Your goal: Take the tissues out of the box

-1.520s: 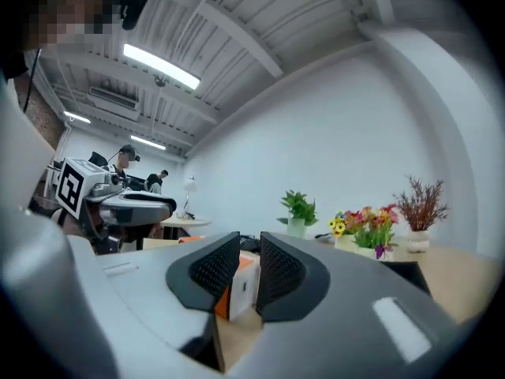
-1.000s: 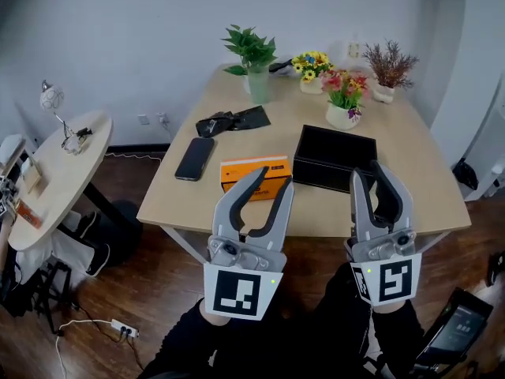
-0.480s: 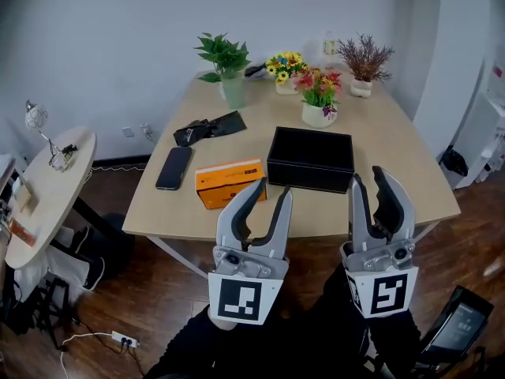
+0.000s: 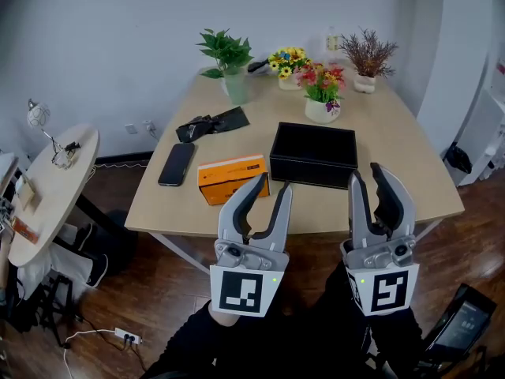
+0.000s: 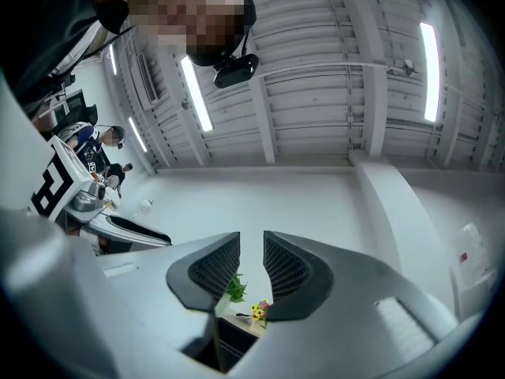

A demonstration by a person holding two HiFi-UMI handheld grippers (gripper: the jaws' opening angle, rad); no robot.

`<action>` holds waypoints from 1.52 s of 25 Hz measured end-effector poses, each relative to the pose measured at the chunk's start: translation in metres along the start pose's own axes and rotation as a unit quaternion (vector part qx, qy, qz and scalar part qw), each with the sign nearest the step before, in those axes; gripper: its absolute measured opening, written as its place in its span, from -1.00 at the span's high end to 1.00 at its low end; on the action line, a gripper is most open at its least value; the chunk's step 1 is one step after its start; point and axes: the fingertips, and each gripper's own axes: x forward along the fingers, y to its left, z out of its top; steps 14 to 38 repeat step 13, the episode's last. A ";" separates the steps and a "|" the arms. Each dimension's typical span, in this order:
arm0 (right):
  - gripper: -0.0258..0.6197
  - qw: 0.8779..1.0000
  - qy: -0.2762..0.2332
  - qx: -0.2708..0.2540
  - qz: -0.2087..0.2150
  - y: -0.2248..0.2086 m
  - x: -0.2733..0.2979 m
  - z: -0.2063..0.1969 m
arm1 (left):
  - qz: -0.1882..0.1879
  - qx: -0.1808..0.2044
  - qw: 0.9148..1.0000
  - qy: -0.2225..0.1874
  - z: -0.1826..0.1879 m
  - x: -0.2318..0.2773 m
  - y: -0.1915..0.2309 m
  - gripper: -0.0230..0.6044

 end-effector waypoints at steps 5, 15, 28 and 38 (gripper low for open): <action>0.69 1.000 0.005 0.003 -0.005 -0.002 0.000 -0.003 | -0.003 0.007 1.000 0.001 0.000 0.000 -0.001 0.61; 0.72 1.000 -0.001 -0.004 0.002 -0.001 -0.002 0.000 | 0.000 0.005 1.000 0.002 0.002 -0.001 -0.001 0.61; 0.72 1.000 -0.001 -0.004 0.002 -0.001 -0.002 0.000 | 0.000 0.005 1.000 0.002 0.002 -0.001 -0.001 0.61; 0.72 1.000 -0.001 -0.004 0.002 -0.001 -0.002 0.000 | 0.000 0.005 1.000 0.002 0.002 -0.001 -0.001 0.61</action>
